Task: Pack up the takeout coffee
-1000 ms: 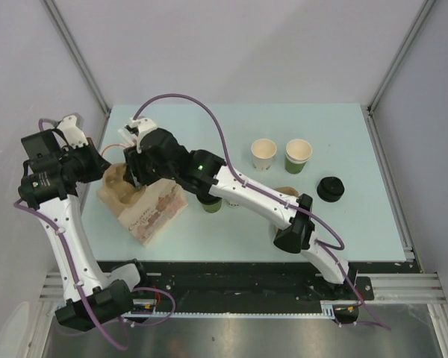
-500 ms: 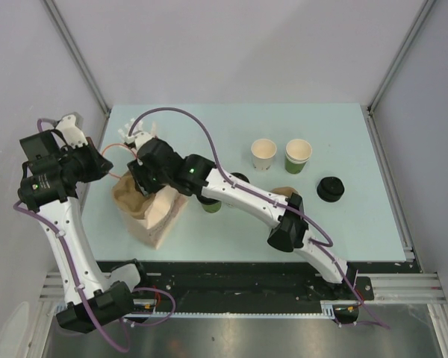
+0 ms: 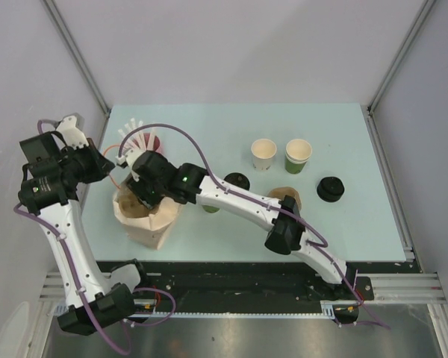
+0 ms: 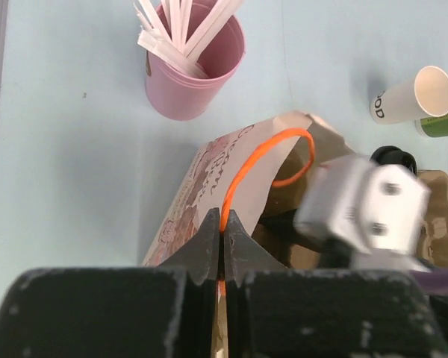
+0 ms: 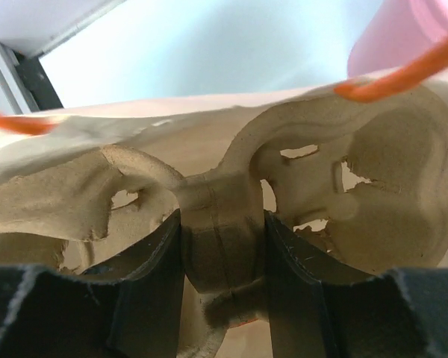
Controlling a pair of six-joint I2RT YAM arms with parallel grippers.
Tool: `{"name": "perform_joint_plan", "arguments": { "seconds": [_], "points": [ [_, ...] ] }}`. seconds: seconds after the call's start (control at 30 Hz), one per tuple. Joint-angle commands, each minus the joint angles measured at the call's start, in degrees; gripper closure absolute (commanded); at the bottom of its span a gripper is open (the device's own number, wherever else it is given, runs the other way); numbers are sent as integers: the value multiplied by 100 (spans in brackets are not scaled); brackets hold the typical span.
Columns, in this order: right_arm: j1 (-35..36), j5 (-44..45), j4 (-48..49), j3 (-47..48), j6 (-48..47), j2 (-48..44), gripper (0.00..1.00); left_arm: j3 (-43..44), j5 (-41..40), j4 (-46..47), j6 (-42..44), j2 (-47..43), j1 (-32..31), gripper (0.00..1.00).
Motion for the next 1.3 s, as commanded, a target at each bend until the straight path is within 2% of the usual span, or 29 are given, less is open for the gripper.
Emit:
{"name": "perform_joint_plan", "arguments": {
  "seconds": [0.0,0.3,0.47,0.5,0.8,0.83,0.87,0.93,1.0,1.13,1.17,1.2,1.23,1.27],
  "points": [
    [185,-298,-1027,-84,-406,642,100,-185,284,124,81,-231,12,100],
    [273,-430,-1124,-365,-467,757,100,-291,39,132,72,-161,21,100],
    [282,-456,-641,-681,-432,590,100,-194,-471,150,72,-29,65,100],
    [290,-482,-623,-664,-424,616,96,-176,-437,150,72,-11,56,100],
    [308,-360,-1422,-716,-177,1038,88,-27,-375,185,125,6,65,100],
    [308,-360,-1405,-743,-151,1029,84,-53,-375,185,116,-11,65,100],
    [291,-360,-1396,-708,-73,1038,75,-62,-384,185,116,-11,65,100],
    [264,-360,-1396,-490,33,1038,70,-71,-375,203,98,-20,65,99],
    [238,-377,-1379,-322,130,986,59,-62,-375,194,116,-38,65,100],
    [203,-246,-1115,-286,183,469,40,-53,-384,194,168,-55,74,100],
    [185,-289,-949,-347,209,371,18,-53,-384,194,169,-46,56,100],
    [167,-298,-852,-382,235,248,5,-53,-384,194,186,-46,65,100],
    [176,-298,-738,-409,218,47,0,-45,-393,203,195,-46,65,100],
    [194,-298,-502,-461,183,-77,0,-36,-393,194,204,-55,65,99]
  ]
}}
